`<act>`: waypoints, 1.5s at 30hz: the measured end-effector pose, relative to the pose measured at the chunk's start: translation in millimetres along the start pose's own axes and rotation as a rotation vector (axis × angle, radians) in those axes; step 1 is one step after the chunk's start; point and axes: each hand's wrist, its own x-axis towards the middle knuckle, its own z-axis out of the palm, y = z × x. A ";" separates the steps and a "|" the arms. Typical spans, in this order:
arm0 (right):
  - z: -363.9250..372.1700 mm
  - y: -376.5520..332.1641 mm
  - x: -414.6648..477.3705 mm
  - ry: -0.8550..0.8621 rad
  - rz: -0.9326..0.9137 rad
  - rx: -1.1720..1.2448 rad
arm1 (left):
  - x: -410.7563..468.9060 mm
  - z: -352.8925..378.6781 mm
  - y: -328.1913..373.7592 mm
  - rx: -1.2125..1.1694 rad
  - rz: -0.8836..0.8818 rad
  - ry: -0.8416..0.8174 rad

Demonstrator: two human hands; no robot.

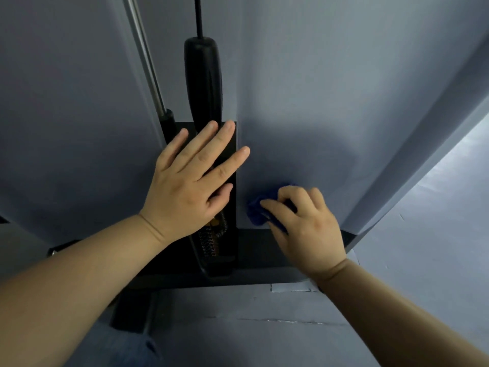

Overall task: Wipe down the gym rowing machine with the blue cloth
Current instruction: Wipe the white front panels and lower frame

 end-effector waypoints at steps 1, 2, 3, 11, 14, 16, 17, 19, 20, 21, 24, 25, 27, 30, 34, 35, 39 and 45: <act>6.6 3.1 -12.6 -0.063 -0.008 -0.014 | 1.3 -0.3 0.2 -0.002 0.003 0.000; 13.3 6.7 -25.1 -0.128 -0.017 -0.030 | 3.1 -0.3 0.5 -0.002 0.008 0.001; 18.5 10.4 -35.2 -0.181 -0.022 -0.042 | 5.3 -0.3 1.0 -0.001 0.014 0.003; -39.4 34.9 3.7 0.196 0.121 -0.020 | 19.6 10.7 20.2 -0.038 0.033 -0.018; -40.3 49.8 -12.0 0.100 0.138 -0.038 | 23.5 16.1 21.3 -0.033 0.029 0.003; -22.3 54.5 -45.2 -0.055 0.115 -0.089 | 28.1 17.0 24.2 -0.029 0.036 0.043; -14.6 57.5 -60.3 -0.123 0.117 -0.100 | 30.7 17.1 27.2 -0.031 0.039 0.057; -8.8 64.1 -75.0 -0.189 0.128 -0.098 | 35.6 18.1 34.6 -0.037 0.049 0.060; -10.9 66.8 -74.0 -0.178 0.134 -0.096 | 37.5 19.2 38.1 -0.040 0.059 0.052; -16.4 69.0 -69.4 -0.142 0.142 -0.097 | 38.9 20.5 41.7 -0.040 0.067 0.045; -46.4 73.1 -41.3 0.088 0.214 -0.079 | 41.5 25.1 49.9 -0.016 0.050 0.043; -57.1 75.8 -32.6 0.155 0.248 -0.064 | 42.5 26.2 52.2 -0.010 0.041 0.044; -68.8 79.7 -23.2 0.218 0.288 -0.045 | 44.9 28.6 55.3 -0.004 0.029 0.045; -54.3 78.4 -34.2 0.176 0.234 -0.074 | 46.0 29.4 56.6 0.007 0.023 0.033; -22.4 77.1 -78.8 -0.037 0.173 -0.056 | 45.1 26.0 57.6 0.033 0.034 -0.002; -18.0 76.5 -88.3 -0.100 0.175 -0.071 | 44.9 25.5 57.2 0.039 0.040 -0.004; -30.2 71.9 -70.8 -0.058 0.230 -0.028 | 44.6 25.3 58.0 0.040 0.037 0.003; -61.0 67.8 -23.7 0.134 0.353 -0.005 | 44.0 23.9 57.2 0.040 0.043 -0.014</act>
